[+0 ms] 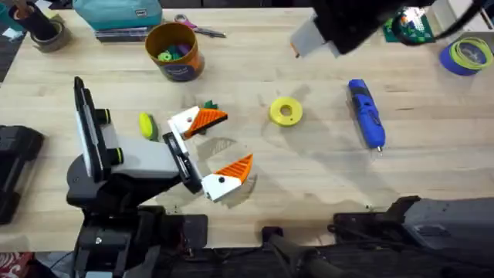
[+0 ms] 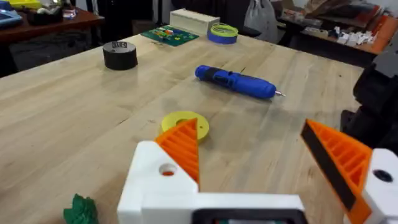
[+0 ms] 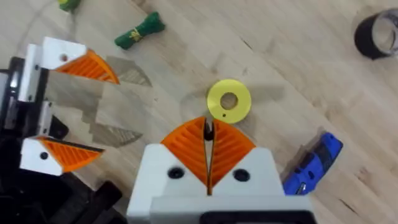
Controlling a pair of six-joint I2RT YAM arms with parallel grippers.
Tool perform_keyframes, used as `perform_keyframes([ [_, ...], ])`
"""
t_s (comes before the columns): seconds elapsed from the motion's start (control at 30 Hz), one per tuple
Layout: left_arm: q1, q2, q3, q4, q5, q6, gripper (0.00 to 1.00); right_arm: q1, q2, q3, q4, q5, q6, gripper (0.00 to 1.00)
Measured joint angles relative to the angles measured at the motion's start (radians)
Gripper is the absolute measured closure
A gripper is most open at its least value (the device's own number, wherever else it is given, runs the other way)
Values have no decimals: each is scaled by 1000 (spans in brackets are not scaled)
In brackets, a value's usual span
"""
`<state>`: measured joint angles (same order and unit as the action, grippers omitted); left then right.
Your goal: Pick up the gripper from the table and insert it into the empty holder that is missing its gripper. Then pick up a screw, insert it into the mounting hole, and use the screwdriver to tighten it. Finally, clean up the table by picking up the vegetable and placing it into the bucket.
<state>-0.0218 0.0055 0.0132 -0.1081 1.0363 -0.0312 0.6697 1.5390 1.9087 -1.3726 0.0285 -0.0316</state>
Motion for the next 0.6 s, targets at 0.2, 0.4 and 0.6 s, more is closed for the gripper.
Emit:
perform_keyframes([
  [0.2,0,0,0,0,0,0,15,53,131,144,-33,0,-26,995],
  [0.4,0,0,0,0,0,0,15,132,225,196,-28,0,-69,995],
  [0.6,0,0,0,0,0,0,15,218,250,198,11,0,-118,995],
])
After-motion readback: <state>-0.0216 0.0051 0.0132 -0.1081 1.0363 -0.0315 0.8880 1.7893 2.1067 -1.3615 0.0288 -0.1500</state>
